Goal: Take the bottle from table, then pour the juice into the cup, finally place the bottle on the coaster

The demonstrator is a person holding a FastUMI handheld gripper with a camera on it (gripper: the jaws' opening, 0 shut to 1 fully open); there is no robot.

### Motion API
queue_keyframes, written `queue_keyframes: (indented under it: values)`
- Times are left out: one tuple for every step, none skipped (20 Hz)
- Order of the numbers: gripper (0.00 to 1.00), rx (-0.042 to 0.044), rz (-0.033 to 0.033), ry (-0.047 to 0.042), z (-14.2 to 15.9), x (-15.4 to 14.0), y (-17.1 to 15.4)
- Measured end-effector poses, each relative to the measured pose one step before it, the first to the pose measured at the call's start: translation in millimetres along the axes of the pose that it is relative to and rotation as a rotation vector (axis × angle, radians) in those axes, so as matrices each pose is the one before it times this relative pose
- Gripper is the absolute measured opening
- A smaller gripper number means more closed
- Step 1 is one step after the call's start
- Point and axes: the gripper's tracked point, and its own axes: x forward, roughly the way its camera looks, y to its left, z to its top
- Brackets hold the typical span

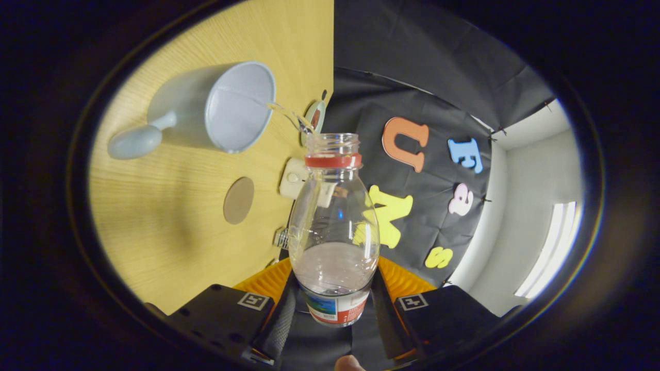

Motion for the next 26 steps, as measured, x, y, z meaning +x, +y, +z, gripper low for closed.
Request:
queue_keyframes:
  values:
    - [0.76,-0.00225,-0.00052,-0.00087,-0.27,0.52,-0.47]
    - [0.76,-0.00239,-0.00056,-0.00042,0.17,-1.13,-0.92]
    - [0.76,-0.00271,-0.00128,-0.00115,-0.03,0.79,-0.62]
    - [0.76,-0.00173,-0.00074,-0.00019,-0.54,-0.31,-0.64]
    - [0.76,-0.00201,0.00025,-0.0005,-0.36,1.65,-0.06]
    - [0.76,-0.00385,-0.0015,0.00078,-0.94,-0.1,-1.05]
    - [0.76,-0.00302,-0.00075,0.00028,-0.19,-0.63,-1.28]
    - [0.76,-0.00139,-0.00144,-0.00034,-0.13,-0.2,-0.35]
    - [0.76,-0.00112,-0.0014,0.00065,-0.76,0.76,-1.21]
    - [0.76,-0.00097,-0.00161,-0.00034,-0.69,-0.44,-0.88]
    - [0.76,-0.00194,-0.00205,0.0002,0.16,-0.24,-1.73]
    - [0.76,-0.00242,-0.00164,-0.00061,0.08,-0.94,-1.72]
    - [0.76,-0.00283,-0.00184,0.0,-1.22,0.89,-0.78]
    - [0.76,-0.00257,-0.00107,0.00019,-0.91,0.09,-1.57]
    - [0.76,-0.00252,-0.00068,-0.00027,0.02,0.12,-1.65]
    - [0.76,-0.00236,-0.00099,-0.00074,-0.02,-0.85,-1.32]
    - [0.76,-0.0027,-0.00072,-0.00016,0.96,-0.04,-2.46]
    - [0.76,-0.00346,-0.00164,-0.00094,-0.32,-0.2,-2.32]
    - [0.76,-0.00259,-0.00106,-0.00016,-0.66,0.5,-1.78]
    - [0.76,-0.00151,-0.00067,-0.00107,-0.02,-0.49,-0.24]
    - [0.76,-0.00239,-0.00112,-0.00043,0.4,-0.27,-1.33]
    - [0.76,-0.00261,-0.00132,-0.00077,-0.33,-1.17,-0.65]
    - [0.76,-0.00292,-0.00016,-0.0003,-0.7,0.44,-0.95]
    - [0.76,-0.00275,0.0001,-0.00052,-0.73,-0.37,-1.1]
    - [0.76,-0.00291,-0.00094,0.00035,0.19,0.84,-0.6]
    - [0.76,-0.00202,-0.001,0.00037,-0.17,-0.73,-1.01]
